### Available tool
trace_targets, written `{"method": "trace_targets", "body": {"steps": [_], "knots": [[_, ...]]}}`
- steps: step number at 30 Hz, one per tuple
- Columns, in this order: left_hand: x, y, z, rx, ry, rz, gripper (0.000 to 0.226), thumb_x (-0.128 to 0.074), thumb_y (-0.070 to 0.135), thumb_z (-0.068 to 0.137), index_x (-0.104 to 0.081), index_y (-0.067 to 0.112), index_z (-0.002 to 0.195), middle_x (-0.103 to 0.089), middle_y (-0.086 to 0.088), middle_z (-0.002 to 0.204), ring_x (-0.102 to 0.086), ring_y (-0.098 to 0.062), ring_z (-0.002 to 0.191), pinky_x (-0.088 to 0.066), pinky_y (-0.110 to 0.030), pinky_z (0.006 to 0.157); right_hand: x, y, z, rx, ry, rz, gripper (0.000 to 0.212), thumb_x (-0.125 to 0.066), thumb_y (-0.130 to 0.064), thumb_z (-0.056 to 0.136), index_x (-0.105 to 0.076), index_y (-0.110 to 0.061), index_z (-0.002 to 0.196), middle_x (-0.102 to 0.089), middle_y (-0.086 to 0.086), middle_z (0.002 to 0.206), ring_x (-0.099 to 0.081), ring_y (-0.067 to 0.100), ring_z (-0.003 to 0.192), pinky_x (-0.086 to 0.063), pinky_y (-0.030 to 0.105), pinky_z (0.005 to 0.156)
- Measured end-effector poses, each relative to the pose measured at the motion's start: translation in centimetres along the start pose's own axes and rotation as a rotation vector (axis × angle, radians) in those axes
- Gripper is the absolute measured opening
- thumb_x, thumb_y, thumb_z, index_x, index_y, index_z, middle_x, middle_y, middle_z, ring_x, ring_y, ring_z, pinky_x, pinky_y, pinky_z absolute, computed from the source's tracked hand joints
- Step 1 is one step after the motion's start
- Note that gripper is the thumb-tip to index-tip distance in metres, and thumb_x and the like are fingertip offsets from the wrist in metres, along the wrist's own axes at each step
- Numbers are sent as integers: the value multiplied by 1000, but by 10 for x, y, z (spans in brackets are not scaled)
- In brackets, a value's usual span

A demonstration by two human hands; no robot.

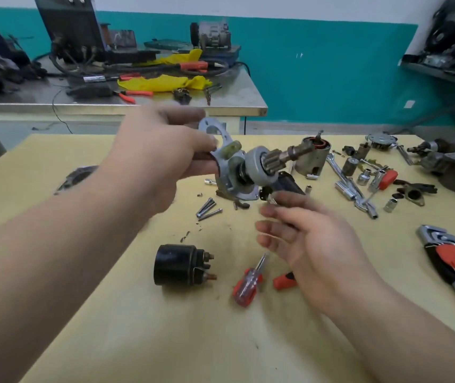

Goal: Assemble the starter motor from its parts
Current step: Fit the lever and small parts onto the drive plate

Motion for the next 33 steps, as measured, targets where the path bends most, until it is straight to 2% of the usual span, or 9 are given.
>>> {"method": "trace_targets", "body": {"steps": [4,7,9,14,17,20,24,29,33], "knots": [[0,-27,-18,-13,143,-196,44,-73,-13,92,-74,11,128,-71,-12,96,-81,-22,68,-67,-30,64,-44,22,-10,-12,-240,15,62,-85,-27,80,-59,-32,136,-74,16,120,-73,29,87,-52,34,56],[-5,-42,-41,-85,189,-178,36,-76,-8,91,-81,27,101,-77,-4,76,-82,-29,76,-69,-43,76,-53,17,0,32,-150,-121,59,-87,-52,73,-65,-34,124,-78,5,112,-73,20,82,-51,30,55],[-6,-48,-50,-113,202,-246,38,-74,-7,92,-84,30,92,-78,-8,81,-82,-30,79,-69,-42,78,-50,14,7,67,-73,-199,52,-86,-51,78,-64,-32,121,-79,1,107,-71,18,80,-50,30,54],[-7,-48,-57,-132,176,-361,30,-71,-9,97,-81,15,112,-70,-28,98,-82,-26,82,-68,-38,80,-50,1,9,261,-89,-269,45,-84,-40,85,-65,-17,120,-76,4,101,-66,13,78,-51,28,51],[-4,-41,-58,-186,128,-262,27,-73,-2,99,-81,17,116,-72,-15,91,-83,-25,86,-68,-38,82,-53,-2,10,229,-164,-240,55,-83,-43,82,-64,-7,119,-67,9,95,-56,19,72,-45,30,48],[-4,-35,-61,-178,60,-227,21,-69,3,103,-80,17,115,-79,-17,99,-83,-25,87,-68,-36,81,-54,-3,10,214,-202,-208,48,-82,-39,85,-66,-3,112,-58,11,89,-46,19,68,-40,28,45],[-3,-39,-65,-111,21,-281,16,-63,2,106,-77,10,111,-82,-16,98,-83,-29,87,-68,-34,78,-51,3,10,130,-233,-177,41,-84,-31,86,-71,-4,113,-63,7,89,-50,21,73,-43,27,48],[12,-37,-65,-197,-54,11,21,-79,25,98,-80,26,119,-83,0,102,-83,-21,87,-68,-31,75,-52,12,8,-130,-356,-6,28,-87,-23,71,-82,-12,96,-69,1,82,-58,12,68,-47,17,51],[44,-38,-61,-450,-248,454,73,-79,75,79,-56,55,145,-72,20,129,-72,-7,118,-61,-23,91,-45,14,9,-222,-335,75,33,-88,-15,63,-80,-9,95,-68,2,80,-57,13,66,-44,15,47]]}}
Point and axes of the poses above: each hand's wrist, its own z-axis towards the middle knuckle, its own x-axis out of the back of the hand, y = z × x, the point moved 6 cm from there along z, towards the middle knuckle
